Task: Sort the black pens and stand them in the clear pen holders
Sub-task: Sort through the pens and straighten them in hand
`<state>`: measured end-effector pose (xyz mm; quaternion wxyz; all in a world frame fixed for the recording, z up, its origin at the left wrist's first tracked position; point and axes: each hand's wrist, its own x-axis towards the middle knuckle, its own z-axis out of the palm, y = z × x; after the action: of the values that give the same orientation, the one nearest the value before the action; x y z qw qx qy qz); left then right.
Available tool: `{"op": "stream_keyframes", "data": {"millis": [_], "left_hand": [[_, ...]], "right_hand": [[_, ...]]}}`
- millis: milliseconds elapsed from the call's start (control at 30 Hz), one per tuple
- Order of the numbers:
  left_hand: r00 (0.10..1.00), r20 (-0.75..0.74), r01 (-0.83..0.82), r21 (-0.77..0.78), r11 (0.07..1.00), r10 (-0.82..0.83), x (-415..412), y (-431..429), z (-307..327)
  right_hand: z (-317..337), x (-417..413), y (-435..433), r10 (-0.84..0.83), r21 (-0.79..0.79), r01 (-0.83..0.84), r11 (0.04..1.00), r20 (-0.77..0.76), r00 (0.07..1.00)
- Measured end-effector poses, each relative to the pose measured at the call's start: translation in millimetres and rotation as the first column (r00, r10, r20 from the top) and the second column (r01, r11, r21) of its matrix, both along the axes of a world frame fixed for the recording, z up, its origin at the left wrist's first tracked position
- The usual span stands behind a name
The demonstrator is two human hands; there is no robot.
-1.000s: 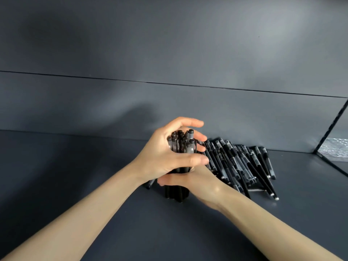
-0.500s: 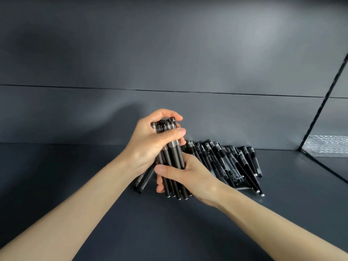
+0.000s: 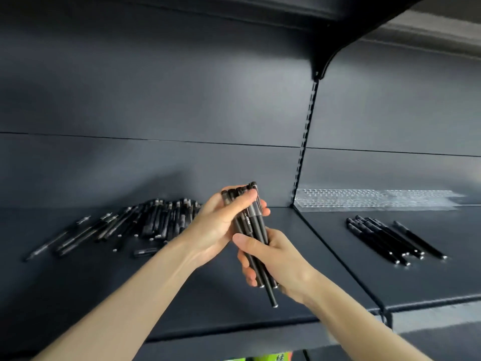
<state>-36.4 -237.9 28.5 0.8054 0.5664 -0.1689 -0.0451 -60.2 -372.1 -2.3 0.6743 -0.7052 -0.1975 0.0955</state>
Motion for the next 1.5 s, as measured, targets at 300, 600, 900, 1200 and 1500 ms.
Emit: {"op": "stream_keyframes", "data": {"millis": [300,600,900,1200,1500], "left_hand": [[0.996,0.091,-0.009,0.282,0.959,-0.017,8,-161,-6],[0.977,0.214,-0.1,0.504,0.858,-0.012,83,-285,-24],[0.958,0.28,-0.226,0.579,0.783,0.07,140,-356,-39],[0.93,0.32,-0.367,0.842,0.396,0.181,139,-374,-64],[0.918,0.284,-0.316,0.946,0.077,0.278,112,-369,-79]], "right_hand": [[-3,-6,-165,-0.134,0.061,0.137,0.989,-0.04,0.99],[-7,59,-287,-0.271,-0.04,0.272,0.961,0.034,0.962],[-15,136,-368,-0.226,-0.504,0.29,0.814,0.185,0.956],[-35,153,-397,-0.07,-0.809,0.314,0.497,0.324,0.944],[-50,150,-398,-0.046,-0.75,0.297,0.591,0.336,0.941]]}}
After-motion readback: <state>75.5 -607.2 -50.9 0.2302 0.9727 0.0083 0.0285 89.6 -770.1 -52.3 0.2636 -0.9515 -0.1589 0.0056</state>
